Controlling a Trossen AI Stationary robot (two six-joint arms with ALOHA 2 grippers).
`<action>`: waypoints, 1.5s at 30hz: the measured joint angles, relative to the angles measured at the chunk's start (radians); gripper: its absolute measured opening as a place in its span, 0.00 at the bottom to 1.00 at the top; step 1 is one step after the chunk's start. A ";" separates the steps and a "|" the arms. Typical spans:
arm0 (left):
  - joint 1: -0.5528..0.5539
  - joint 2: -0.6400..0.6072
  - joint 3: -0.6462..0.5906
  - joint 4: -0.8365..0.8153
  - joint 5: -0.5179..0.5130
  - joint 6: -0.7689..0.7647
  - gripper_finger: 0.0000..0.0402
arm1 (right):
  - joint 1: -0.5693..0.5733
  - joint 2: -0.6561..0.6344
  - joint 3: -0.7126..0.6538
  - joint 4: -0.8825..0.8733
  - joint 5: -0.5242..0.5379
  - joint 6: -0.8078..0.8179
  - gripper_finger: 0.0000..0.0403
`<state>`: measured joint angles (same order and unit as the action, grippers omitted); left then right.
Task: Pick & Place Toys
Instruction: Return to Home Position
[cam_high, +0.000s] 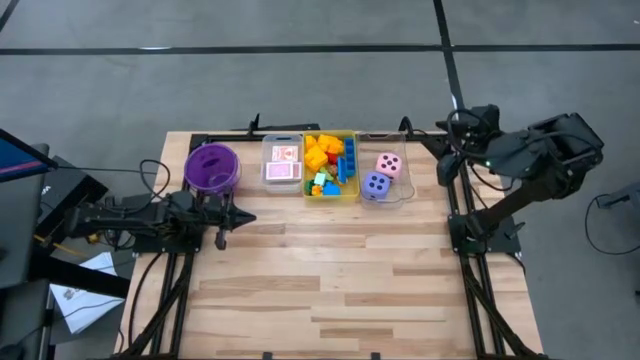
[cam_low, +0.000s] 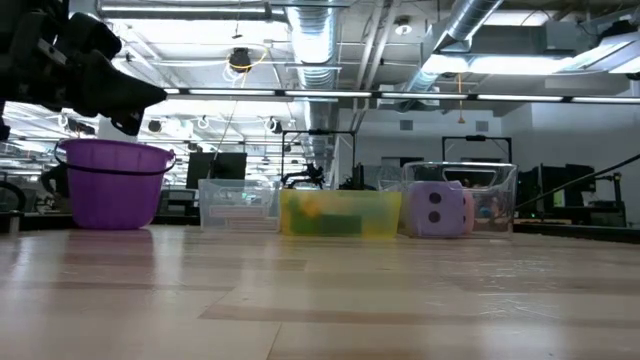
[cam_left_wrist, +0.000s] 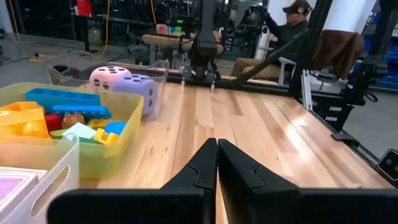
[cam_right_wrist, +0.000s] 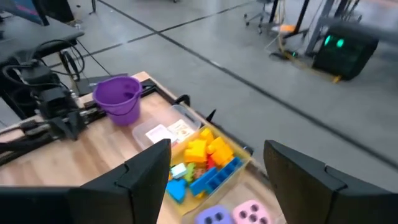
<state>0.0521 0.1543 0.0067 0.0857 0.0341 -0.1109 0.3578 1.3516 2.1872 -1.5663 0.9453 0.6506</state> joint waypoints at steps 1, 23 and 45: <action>0.000 0.007 0.000 0.005 0.000 0.000 0.02 | -0.008 0.000 0.000 0.011 0.003 -0.032 0.62; 0.000 0.084 0.000 0.038 -0.003 0.000 0.02 | -0.204 0.142 -0.001 0.622 -0.928 -0.829 0.14; 0.000 0.084 0.000 0.039 -0.004 0.000 0.01 | -0.341 -0.204 -1.215 1.599 -1.228 -0.775 0.00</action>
<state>0.0521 0.2379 0.0063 0.1246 0.0305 -0.1105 0.0168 1.1472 0.9726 0.0328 -0.2832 -0.1246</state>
